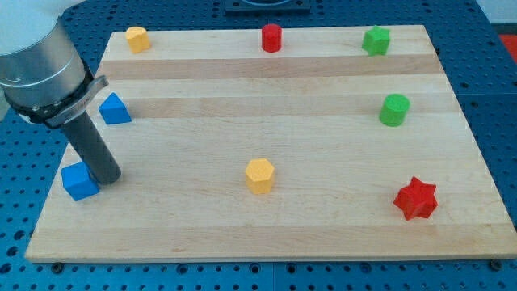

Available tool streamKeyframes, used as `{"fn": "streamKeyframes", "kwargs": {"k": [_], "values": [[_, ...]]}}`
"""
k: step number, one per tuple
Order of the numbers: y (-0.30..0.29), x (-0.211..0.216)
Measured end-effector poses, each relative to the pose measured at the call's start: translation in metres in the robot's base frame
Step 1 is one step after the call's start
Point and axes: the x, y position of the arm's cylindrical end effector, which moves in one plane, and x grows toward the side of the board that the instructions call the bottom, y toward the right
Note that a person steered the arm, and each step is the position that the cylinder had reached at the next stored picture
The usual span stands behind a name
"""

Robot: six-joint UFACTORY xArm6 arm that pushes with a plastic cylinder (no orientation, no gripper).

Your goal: Push the green star diagonal to the red circle

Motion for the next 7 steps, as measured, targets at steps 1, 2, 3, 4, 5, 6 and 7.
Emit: {"fn": "streamKeyframes", "kwargs": {"k": [1,2,3,4,5,6,7], "values": [[0.000,0.000],[0.000,0.000],[0.010,-0.038],[0.013,-0.059],[0.015,-0.057],[0.007,-0.057],[0.023,-0.048]]}}
